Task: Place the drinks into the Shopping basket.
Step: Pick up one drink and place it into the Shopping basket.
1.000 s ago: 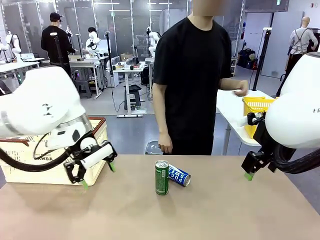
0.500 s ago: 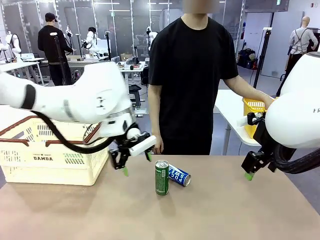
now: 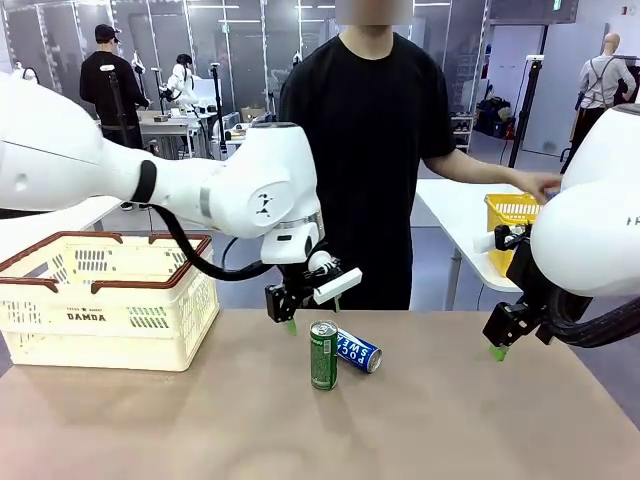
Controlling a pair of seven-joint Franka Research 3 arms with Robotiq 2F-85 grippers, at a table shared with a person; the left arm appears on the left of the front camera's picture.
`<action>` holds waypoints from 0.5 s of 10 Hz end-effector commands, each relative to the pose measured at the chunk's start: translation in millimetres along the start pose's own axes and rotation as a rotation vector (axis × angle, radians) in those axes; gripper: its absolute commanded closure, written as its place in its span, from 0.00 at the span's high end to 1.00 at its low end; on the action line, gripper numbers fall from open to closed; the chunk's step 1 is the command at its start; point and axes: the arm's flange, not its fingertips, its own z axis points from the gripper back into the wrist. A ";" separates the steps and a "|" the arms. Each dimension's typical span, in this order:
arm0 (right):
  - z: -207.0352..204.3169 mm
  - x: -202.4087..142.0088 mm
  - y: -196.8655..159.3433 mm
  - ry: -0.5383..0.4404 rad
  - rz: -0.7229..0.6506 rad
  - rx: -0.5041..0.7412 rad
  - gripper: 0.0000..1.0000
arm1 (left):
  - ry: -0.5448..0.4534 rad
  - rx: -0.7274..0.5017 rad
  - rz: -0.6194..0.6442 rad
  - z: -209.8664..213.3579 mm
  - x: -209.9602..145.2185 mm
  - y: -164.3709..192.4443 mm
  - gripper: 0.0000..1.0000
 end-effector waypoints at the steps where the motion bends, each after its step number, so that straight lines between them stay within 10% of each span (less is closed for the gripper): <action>1: 0.2 -0.9 -0.2 0.002 0.005 0.007 0.93 | 0.005 -0.053 0.012 -1.5 -5.4 32.0 1.00; 5: 0.2 -0.9 -0.2 0.002 0.005 0.007 0.93 | -0.028 -0.089 0.029 -9.3 -12.9 48.6 1.00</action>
